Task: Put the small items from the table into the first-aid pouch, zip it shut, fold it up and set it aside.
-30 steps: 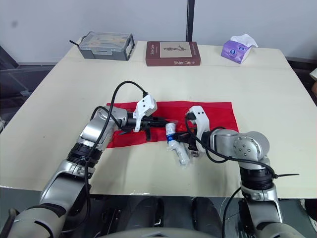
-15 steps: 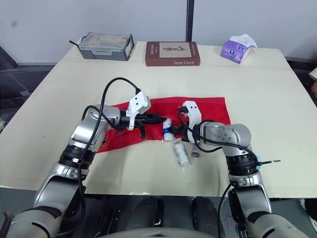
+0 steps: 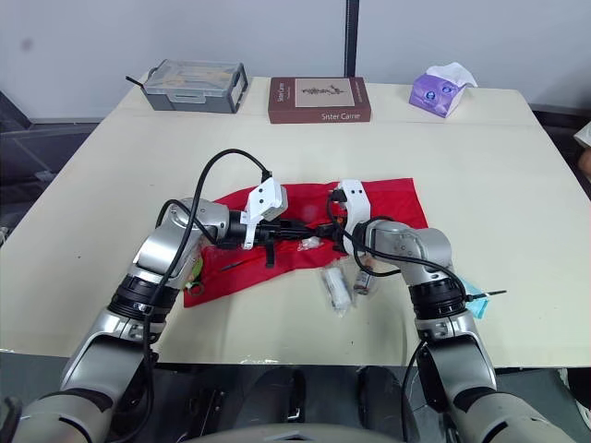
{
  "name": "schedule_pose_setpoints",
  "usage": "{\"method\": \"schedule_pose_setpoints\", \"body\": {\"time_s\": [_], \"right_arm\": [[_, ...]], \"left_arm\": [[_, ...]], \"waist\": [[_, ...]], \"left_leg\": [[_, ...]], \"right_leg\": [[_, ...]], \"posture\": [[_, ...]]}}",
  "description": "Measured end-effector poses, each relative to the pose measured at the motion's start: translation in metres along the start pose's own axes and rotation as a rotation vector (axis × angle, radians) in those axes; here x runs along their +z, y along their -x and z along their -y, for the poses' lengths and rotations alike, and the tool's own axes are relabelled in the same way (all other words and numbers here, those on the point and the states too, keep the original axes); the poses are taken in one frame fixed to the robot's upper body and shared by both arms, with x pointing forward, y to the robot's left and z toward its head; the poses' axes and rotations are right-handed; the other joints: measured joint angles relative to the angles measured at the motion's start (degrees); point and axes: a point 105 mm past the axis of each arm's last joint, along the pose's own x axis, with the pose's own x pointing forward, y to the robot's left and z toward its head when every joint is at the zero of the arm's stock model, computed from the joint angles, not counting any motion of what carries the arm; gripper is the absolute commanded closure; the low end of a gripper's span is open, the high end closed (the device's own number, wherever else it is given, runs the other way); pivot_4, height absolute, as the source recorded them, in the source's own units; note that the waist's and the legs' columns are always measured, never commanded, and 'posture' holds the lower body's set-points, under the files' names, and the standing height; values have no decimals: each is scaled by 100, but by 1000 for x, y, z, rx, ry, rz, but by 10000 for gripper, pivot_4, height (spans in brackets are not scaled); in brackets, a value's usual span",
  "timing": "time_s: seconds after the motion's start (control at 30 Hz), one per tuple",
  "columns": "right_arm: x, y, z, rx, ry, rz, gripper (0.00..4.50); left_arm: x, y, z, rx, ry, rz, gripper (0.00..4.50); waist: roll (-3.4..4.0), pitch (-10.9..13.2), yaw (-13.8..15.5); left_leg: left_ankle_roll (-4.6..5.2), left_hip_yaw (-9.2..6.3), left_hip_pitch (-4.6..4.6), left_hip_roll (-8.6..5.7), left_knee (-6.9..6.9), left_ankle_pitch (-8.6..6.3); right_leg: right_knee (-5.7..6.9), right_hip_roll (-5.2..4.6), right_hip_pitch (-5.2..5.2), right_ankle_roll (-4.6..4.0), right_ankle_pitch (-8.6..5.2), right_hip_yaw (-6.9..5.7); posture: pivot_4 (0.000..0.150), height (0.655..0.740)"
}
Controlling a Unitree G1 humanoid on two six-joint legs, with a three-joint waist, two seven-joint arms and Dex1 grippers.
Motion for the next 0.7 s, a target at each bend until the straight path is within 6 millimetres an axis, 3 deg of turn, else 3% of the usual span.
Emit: {"method": "schedule_pose_setpoints", "body": {"time_s": [0.1, 0.17, 0.33, 0.43, 0.53, 0.7], "right_arm": [[-3, 6, 6, 5, 81, 1, 21196], [-6, 19, 6, 15, 164, 3, 21196], [-15, 47, -10, 92, 395, -30, 21196], [-23, 43, -16, 109, 433, -52, 28695], [-25, 39, -18, 104, 464, -55, 44673], [-21, 24, -14, 56, 484, -52, 44673]], "left_arm": [[-2, -2, 2, -33, -9, 6, 45000], [-4, -6, 5, -68, -20, 13, 45000], [-25, 1, -14, -14, 2, -48, 45000], [-22, 3, -19, -15, -29, -47, 45000], [-23, 4, -23, -24, -54, -54, 45000], [-25, 4, -24, -56, -88, -66, 45000]], "waist": [[0, 0, 43], [3, 2, 65], [4, 2, -7], [4, 2, -6], [4, 2, 14], [4, 2, 23]], "left_leg": [[0, -2, -2, -2, 1, 0], [0, -4, -8, -8, 1, 0], [0, -5, -1, -1, -2, 0], [-1, -2, 1, 1, 0, 1], [-4, -1, 0, 1, 1, 3], [-4, 3, -3, -3, 1, 3]], "right_leg": [[-2, -3, 1, 0, 0, -2], [-6, -3, 1, 0, -1, 0], [-6, 10, 0, 0, -1, 7], [0, 20, 0, -4, -4, 6], [1, 20, 0, -5, -4, 7], [-3, 17, -1, -4, -3, 11]], "posture": [[1500, 7400], [1500, 7400], [1500, 7400], [1500, 7400], [1500, 7400], [1500, 7400]]}}
